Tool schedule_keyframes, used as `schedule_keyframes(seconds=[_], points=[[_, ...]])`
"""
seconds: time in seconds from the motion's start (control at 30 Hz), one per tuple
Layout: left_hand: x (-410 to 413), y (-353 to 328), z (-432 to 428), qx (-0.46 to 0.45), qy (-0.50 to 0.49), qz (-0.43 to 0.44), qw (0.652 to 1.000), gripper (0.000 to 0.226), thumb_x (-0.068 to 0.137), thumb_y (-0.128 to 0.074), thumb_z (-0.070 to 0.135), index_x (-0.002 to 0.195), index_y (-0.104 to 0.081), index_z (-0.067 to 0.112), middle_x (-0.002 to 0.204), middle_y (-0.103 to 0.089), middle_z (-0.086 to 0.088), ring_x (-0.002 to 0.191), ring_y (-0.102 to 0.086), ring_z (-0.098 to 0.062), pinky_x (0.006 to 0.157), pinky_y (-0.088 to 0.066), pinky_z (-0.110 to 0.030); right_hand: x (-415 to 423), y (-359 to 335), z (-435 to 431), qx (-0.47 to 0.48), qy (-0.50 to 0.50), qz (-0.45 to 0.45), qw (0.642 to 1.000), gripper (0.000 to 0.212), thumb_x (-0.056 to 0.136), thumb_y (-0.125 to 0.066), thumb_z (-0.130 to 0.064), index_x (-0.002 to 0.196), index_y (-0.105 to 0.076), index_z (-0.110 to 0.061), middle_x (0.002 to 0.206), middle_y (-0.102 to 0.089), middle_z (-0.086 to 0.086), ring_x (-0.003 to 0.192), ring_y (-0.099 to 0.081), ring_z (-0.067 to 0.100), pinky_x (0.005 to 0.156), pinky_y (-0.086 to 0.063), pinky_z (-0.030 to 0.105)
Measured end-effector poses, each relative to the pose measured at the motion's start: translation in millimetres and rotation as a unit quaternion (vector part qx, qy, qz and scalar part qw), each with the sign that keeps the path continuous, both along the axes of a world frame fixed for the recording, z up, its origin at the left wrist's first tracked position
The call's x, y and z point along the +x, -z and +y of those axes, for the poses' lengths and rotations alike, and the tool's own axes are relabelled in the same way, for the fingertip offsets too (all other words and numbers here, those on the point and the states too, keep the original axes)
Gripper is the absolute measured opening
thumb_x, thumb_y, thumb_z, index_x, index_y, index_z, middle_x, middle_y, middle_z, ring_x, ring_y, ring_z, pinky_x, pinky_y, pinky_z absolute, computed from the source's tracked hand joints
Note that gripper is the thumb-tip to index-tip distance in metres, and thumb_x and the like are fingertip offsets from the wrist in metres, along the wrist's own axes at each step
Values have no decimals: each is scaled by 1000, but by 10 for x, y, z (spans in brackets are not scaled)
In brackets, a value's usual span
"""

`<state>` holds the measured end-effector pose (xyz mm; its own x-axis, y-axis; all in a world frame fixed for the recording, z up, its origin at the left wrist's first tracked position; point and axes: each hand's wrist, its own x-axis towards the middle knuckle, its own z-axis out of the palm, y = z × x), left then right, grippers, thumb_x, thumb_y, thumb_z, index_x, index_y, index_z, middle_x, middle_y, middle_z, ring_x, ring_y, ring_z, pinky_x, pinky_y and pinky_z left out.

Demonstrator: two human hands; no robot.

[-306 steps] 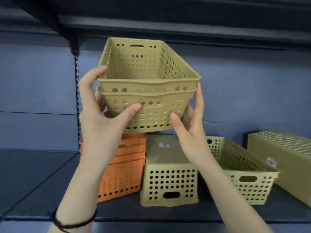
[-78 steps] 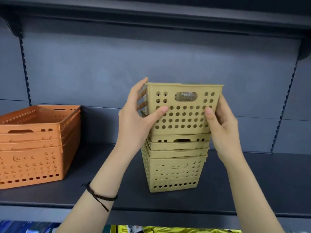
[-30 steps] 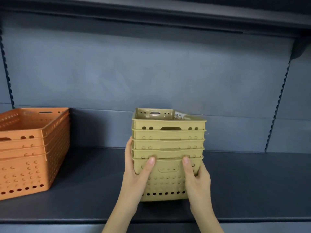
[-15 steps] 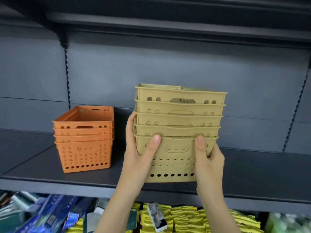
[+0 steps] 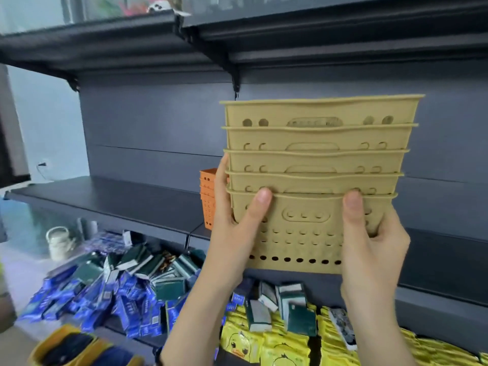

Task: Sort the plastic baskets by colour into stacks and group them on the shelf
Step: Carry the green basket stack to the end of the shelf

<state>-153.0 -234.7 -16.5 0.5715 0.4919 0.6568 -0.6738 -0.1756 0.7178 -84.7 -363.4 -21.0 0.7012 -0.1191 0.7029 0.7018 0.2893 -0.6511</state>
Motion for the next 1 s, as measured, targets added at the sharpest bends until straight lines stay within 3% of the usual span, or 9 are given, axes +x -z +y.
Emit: schedule_keyframes(seconds=[0.07, 0.13, 0.3, 0.5, 0.57, 0.67, 0.77, 0.87, 1.0], points=[[-178, -65, 172, -2, -20, -9, 1000, 61, 63, -66, 67, 110, -29, 76, 118, -53, 48, 115, -53, 17, 92, -48, -14, -113, -52, 213, 6, -19, -17, 1000, 28, 72, -57, -63, 73, -42, -39, 52, -52, -32, 50, -48, -10, 51, -36, 5], [-329, -102, 393, 6, -49, -25, 998, 59, 68, -61, 59, 116, -27, 70, 114, -55, 48, 114, -54, 17, 88, -48, -10, -184, -95, 478, 9, -45, -34, 998, 28, 74, -57, -61, 76, -45, -37, 54, -53, -34, 53, -50, -12, 54, -36, 3], [-574, -58, 1099, 20, -130, -51, 990, 78, 72, -60, 57, 142, -26, 49, 136, -52, 31, 123, -50, 10, 102, -45, -21, -259, -81, 1319, 20, -130, -39, 991, 38, 72, -61, -70, 81, -52, -35, 61, -55, -29, 60, -50, -8, 61, -38, 12], [-623, 58, 2172, -17, -196, -40, 980, 60, 66, -64, 59, 117, -33, 67, 130, -54, 34, 120, -54, 9, 99, -45, -24, -183, 68, 2541, 13, -202, -33, 979, 45, 76, -60, -60, 106, -66, -28, 90, -71, -28, 87, -64, -8, 78, -47, 13], [-598, 63, 2584, -23, -219, -31, 975, 61, 63, -65, 61, 115, -34, 70, 130, -55, 33, 120, -55, 7, 101, -45, -31, -127, 90, 2993, 9, -223, -25, 974, 50, 76, -60, -60, 111, -66, -24, 95, -72, -24, 90, -65, -5, 78, -48, 15], [-579, 87, 3185, -42, -251, -15, 967, 52, 59, -65, 58, 101, -37, 74, 107, -60, 46, 106, -60, 14, 97, -47, -32, -83, 142, 3662, 1, -251, -6, 968, 45, 73, -61, -61, 107, -65, -31, 96, -72, -26, 91, -67, -4, 79, -52, 20], [-640, 159, 3738, -71, -274, 1, 959, 46, 58, -65, 57, 89, -42, 82, 102, -62, 45, 106, -63, 7, 101, -47, -44, -97, 213, 4291, 3, -286, 4, 958, 43, 72, -62, -59, 103, -66, -29, 90, -72, -25, 84, -67, -6, 74, -51, 16], [-750, 249, 4241, -77, -295, -5, 952, 55, 63, -63, 59, 113, -42, 70, 111, -64, 36, 113, -62, -1, 102, -46, -48, -172, 275, 4837, -12, -315, 5, 949, 44, 73, -62, -58, 102, -67, -25, 86, -73, -22, 79, -66, -6, 71, -48, 12], [-886, 379, 4890, -75, -324, -12, 943, 78, 65, -61, 56, 136, -36, 38, 116, -65, 27, 108, -63, 2, 95, -53, -35, -319, 368, 5527, -21, -348, 10, 937, 42, 75, -62, -53, 106, -67, -25, 95, -73, -23, 90, -67, -6, 76, -48, 10]])
